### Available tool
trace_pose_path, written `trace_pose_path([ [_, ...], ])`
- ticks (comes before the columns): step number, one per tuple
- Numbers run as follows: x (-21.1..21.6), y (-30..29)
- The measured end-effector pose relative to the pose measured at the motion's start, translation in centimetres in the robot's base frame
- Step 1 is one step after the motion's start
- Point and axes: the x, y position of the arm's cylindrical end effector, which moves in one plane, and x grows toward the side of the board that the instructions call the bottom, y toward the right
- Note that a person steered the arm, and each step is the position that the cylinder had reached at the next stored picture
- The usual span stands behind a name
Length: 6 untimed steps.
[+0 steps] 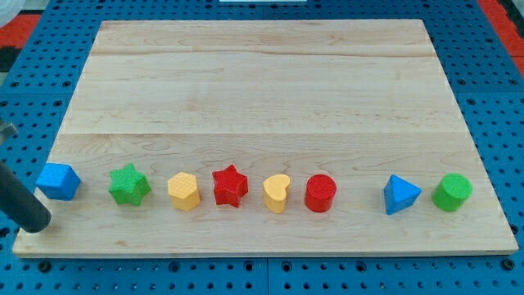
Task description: Point your arm to the bottom center
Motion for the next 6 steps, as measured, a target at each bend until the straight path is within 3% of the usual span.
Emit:
trace_pose_path([
  [3,2.3,11.8],
  [6,3.2,34.6],
])
